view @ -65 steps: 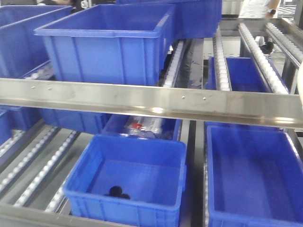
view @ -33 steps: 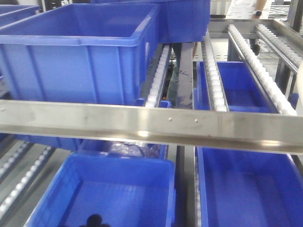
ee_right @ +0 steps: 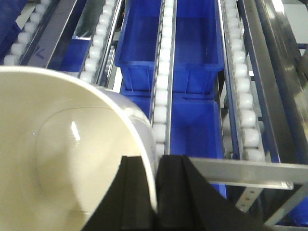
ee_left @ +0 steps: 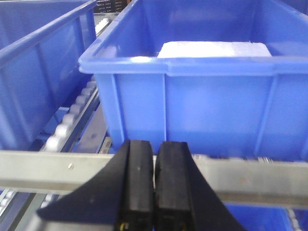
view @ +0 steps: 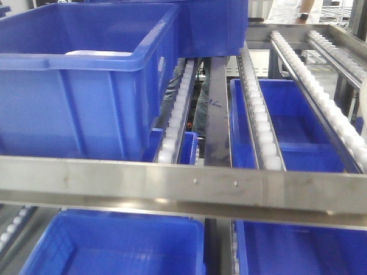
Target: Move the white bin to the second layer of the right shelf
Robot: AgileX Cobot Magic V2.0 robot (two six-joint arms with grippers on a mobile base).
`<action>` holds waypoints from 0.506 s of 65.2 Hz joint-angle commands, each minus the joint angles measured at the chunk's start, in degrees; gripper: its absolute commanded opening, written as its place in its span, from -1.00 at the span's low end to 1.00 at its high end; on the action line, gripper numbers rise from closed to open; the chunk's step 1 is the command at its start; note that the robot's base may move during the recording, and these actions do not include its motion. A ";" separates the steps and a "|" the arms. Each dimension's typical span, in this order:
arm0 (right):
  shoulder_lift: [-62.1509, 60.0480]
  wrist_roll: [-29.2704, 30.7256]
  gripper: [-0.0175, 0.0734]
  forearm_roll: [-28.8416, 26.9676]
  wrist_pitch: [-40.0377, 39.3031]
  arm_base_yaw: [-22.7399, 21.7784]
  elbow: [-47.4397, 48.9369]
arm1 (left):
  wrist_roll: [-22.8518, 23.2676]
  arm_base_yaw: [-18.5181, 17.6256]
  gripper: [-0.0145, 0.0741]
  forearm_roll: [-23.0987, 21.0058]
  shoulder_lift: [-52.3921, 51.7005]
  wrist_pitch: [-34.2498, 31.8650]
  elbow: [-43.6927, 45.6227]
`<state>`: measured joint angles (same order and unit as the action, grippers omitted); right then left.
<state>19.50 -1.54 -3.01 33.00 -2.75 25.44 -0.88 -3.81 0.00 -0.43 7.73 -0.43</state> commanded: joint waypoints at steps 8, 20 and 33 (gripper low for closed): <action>0.44 -0.13 -0.52 -0.24 -5.73 -0.12 1.70 | 0.17 -0.07 -0.48 0.00 -0.92 -4.98 -2.11; 0.44 -0.13 -0.52 -0.24 -5.73 -0.12 1.70 | 0.17 -0.07 -0.48 0.00 -0.92 -4.98 -2.11; 0.44 -0.13 -0.52 -0.24 -5.73 -0.12 1.70 | 0.17 -0.07 -0.48 0.00 -0.92 -4.98 -2.11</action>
<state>19.50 -1.54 -3.01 33.00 -2.75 25.44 -0.88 -3.81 0.00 -0.43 7.73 -0.43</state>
